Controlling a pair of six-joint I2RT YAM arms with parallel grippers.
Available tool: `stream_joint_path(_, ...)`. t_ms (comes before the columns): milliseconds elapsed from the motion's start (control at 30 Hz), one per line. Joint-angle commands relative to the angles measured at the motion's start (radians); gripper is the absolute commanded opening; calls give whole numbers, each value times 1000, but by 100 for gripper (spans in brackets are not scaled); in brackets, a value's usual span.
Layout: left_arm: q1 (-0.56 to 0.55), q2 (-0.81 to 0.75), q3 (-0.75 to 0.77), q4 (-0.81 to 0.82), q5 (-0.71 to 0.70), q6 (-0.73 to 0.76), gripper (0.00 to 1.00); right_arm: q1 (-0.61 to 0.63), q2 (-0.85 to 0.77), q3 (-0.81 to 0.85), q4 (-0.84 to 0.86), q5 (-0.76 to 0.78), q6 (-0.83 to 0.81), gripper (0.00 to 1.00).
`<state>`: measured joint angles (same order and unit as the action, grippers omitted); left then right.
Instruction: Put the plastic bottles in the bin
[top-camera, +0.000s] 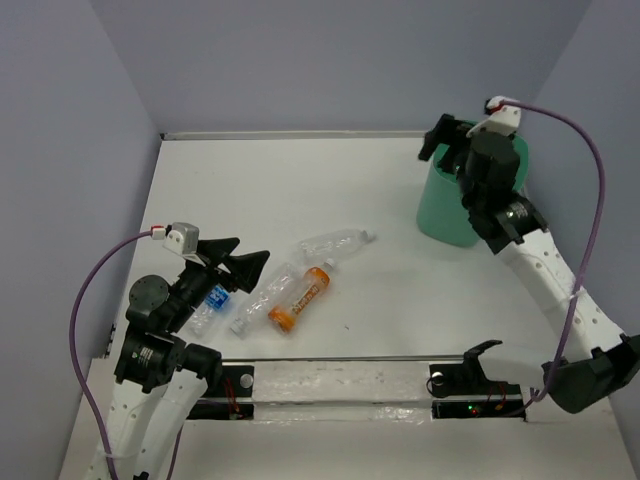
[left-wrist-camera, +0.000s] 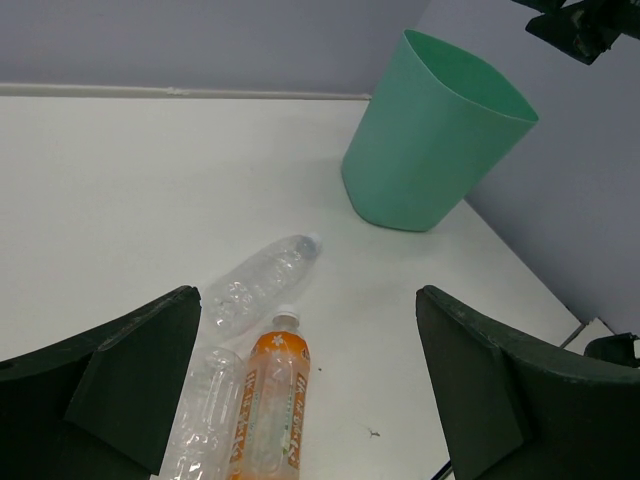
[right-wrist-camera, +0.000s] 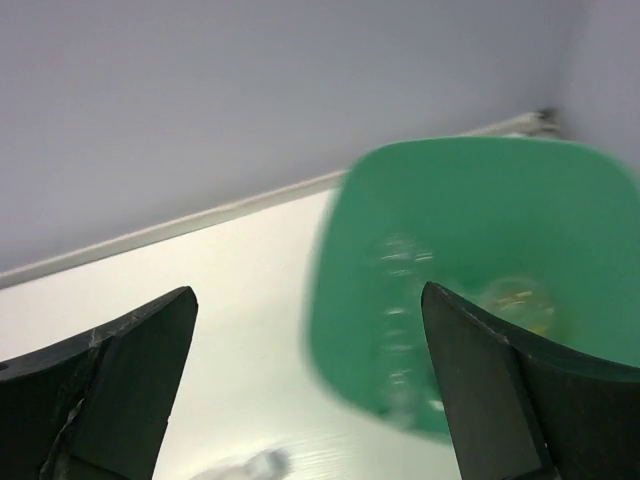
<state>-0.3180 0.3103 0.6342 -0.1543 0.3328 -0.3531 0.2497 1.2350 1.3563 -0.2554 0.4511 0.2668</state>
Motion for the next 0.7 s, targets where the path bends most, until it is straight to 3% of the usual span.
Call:
stream_joint_path(0, 13, 9, -4, 39, 18, 8, 99, 395, -77, -141, -12, -42, 135, 99)
stream_joint_path(133, 16, 21, -2, 41, 21, 8, 99, 680, -83, -389, 85, 41, 434, 100)
stream_joint_path(233, 17, 21, -5, 42, 26, 8, 99, 871, -34, -531, 188, 191, 668, 100)
stream_joint_path(367, 16, 15, -2, 42, 25, 8, 99, 919, 65, -611, 319, 167, 877, 100)
stream_joint_path(500, 16, 12, -5, 44, 26, 8, 99, 919, 168, -596, 396, 72, 919, 100)
stream_joint_path(667, 16, 4, -4, 42, 25, 8, 99, 919, 242, -594, 458, 67, 988, 100)
